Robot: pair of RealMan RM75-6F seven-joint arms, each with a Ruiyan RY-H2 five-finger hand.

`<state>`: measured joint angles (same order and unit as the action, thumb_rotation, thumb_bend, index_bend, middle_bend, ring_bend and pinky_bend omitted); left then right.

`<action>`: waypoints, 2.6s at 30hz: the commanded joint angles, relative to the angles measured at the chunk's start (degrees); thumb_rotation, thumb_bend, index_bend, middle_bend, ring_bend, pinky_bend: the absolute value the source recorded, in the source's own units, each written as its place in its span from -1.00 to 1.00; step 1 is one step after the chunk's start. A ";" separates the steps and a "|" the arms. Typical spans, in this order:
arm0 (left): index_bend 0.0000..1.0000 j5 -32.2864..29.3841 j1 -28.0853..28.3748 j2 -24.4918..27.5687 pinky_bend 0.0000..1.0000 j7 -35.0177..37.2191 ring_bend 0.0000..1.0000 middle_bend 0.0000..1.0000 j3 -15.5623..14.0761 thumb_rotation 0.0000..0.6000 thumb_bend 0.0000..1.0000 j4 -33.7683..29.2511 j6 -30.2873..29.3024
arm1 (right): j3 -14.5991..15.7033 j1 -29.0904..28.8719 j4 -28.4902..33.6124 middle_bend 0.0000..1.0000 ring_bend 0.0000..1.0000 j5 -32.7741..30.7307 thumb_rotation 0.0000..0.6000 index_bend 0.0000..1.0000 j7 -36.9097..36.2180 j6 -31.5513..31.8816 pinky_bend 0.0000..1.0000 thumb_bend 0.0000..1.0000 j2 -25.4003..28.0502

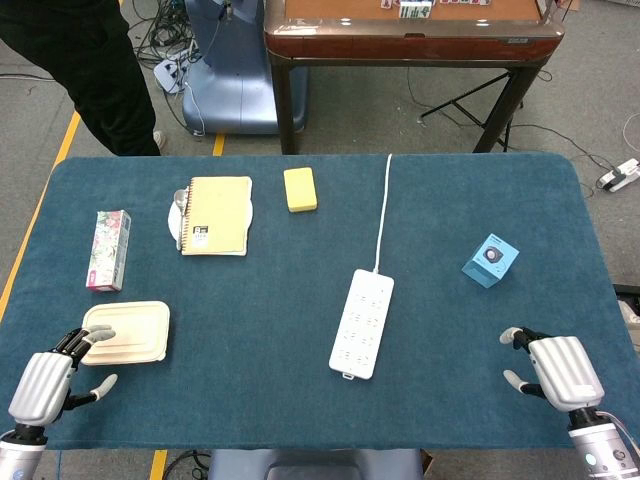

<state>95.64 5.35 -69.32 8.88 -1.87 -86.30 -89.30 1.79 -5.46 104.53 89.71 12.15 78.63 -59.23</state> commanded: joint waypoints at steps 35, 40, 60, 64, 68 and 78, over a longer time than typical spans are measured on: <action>-0.31 -0.14 -0.29 0.96 0.20 2.64 -0.48 -0.44 -0.29 1.00 -0.54 -0.30 -0.38 | -13.38 -26.18 -6.44 1.00 1.00 -25.97 1.00 -0.30 30.04 -21.46 1.00 1.00 -23.07; -0.31 0.04 -0.28 1.11 0.20 3.12 -0.48 -0.44 -0.37 1.00 -0.54 -0.31 -0.47 | -13.39 -29.03 -9.36 1.00 1.00 -28.94 1.00 -0.30 31.91 -21.72 1.00 1.00 -27.31; -0.31 -0.12 -0.43 1.51 0.20 3.73 -0.48 -0.44 -0.25 1.00 -0.54 -0.51 -0.80 | -12.22 -33.88 -16.05 1.00 1.00 -34.52 1.00 -0.30 31.62 -20.56 1.00 1.00 -32.53; -0.31 -0.21 -0.43 1.51 0.20 3.63 -0.48 -0.44 -0.20 1.00 -0.54 -0.55 -0.75 | -11.91 -34.36 -16.86 1.00 1.00 -35.09 1.00 -0.30 31.12 -20.51 1.00 1.00 -32.76; -0.31 -0.26 -0.47 1.55 0.20 3.67 -0.48 -0.44 -0.14 1.00 -0.54 -0.61 -0.84 | -11.60 -34.85 -17.32 1.00 1.00 -35.45 1.00 -0.30 30.85 -20.49 1.00 1.00 -33.12; -0.31 -0.35 -0.53 1.67 0.20 3.87 -0.48 -0.44 -0.06 1.00 -0.54 -0.64 -0.92 | -10.56 -35.63 -18.38 1.00 1.00 -36.37 1.00 -0.30 30.40 -20.41 1.00 1.00 -33.93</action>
<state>95.29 4.82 -67.64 12.76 -1.94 -86.94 -90.23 -8.80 -41.06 86.18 53.36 42.58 58.23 -93.14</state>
